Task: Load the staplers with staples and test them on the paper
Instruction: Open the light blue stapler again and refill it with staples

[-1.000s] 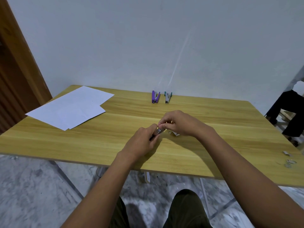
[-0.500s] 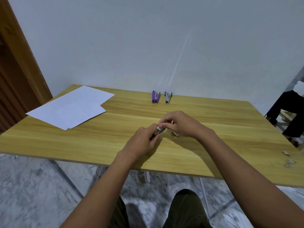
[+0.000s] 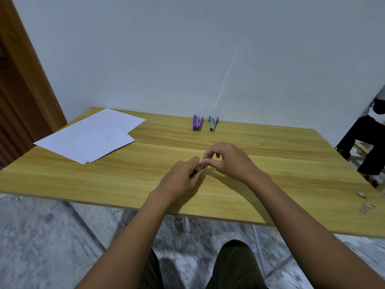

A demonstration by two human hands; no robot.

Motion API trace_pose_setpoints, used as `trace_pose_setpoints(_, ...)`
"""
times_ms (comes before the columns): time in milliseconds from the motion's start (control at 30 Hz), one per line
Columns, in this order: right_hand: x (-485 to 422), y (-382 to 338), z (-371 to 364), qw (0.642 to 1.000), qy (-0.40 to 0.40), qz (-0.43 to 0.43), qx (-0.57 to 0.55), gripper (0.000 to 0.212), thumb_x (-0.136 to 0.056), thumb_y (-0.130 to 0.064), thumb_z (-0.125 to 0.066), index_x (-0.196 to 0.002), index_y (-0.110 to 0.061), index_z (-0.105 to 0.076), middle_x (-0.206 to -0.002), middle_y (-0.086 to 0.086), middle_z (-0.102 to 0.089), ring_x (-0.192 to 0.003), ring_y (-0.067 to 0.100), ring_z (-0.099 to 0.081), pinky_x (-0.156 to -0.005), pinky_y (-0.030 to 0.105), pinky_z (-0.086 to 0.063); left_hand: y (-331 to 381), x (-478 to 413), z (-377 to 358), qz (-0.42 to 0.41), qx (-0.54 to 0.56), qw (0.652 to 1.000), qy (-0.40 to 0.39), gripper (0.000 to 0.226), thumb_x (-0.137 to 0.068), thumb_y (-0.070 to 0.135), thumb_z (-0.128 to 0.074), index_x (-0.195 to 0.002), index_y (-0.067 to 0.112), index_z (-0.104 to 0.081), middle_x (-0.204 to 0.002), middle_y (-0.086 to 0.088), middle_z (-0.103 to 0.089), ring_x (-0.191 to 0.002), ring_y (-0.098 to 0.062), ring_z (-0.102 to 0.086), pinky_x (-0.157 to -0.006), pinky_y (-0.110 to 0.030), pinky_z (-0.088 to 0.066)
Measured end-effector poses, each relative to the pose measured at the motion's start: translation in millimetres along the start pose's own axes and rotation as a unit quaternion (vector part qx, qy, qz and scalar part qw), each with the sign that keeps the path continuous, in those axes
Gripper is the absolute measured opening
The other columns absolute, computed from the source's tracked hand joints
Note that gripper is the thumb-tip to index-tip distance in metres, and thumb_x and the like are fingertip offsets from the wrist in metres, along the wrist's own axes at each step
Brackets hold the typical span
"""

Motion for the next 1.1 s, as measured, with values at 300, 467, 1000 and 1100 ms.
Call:
trace_pose_setpoints(300, 9, -1, -5, 0.999, 0.034, 0.015, -0.025, 0.01, -0.089, -0.039, -0.069, -0.09, -0.03, -0.075, -0.084, -0.018, -0.064, -0.079, -0.001, -0.053, -0.07, 0.025, -0.047, -1, -3, -1, -0.005, -0.002, 1.0, -0.004, 0.025, -0.096, 0.022, -0.06, -0.077, 0.021, -0.043, -0.062, 0.005, -0.052, -0.051, -0.009, -0.04, -0.048, -0.021, -0.029)
trace_pose_setpoints(467, 16, -3, -6, 0.996, 0.05, 0.061, 0.034, 0.017, -0.091, -0.039, -0.067, -0.097, -0.028, -0.078, -0.091, -0.012, -0.066, -0.083, 0.006, -0.057, -0.063, 0.023, -0.043, -3, -3, 0, -0.018, -0.004, 1.0, 0.008, 0.027, -0.096, 0.021, -0.06, -0.077, 0.017, -0.041, -0.059, 0.003, -0.049, -0.049, -0.01, -0.033, -0.047, -0.024, -0.027)
trace_pose_setpoints(1000, 21, -26, -15, 0.986, 0.02, 0.071, -0.147, 0.018, -0.086, -0.03, -0.067, -0.104, -0.029, -0.068, -0.102, -0.015, -0.062, -0.087, 0.004, -0.061, -0.077, 0.031, -0.054, -21, -14, 26, 0.203, 0.278, 0.928, 0.144, 0.005, -0.096, 0.025, -0.061, -0.101, 0.023, -0.062, -0.082, 0.002, -0.066, -0.072, -0.015, -0.059, -0.065, -0.024, -0.047)
trace_pose_setpoints(1100, 21, -38, -27, 0.987, -0.045, 0.12, -0.096, 0.045, -0.079, -0.045, -0.075, -0.12, -0.038, -0.06, -0.122, -0.018, -0.05, -0.102, -0.003, -0.055, -0.086, 0.028, -0.053, -19, -22, 35, 0.252, 0.345, 0.891, 0.154, 0.019, -0.1, 0.025, -0.054, -0.103, 0.009, -0.064, -0.078, -0.006, -0.054, -0.07, -0.018, -0.05, -0.063, -0.028, -0.043)
Point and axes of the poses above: each hand's wrist, its own x-axis away from the middle knuckle, its own z-axis out of the back of the hand, y = z × x, the point moved 4 cm from there along -x, towards the middle knuckle
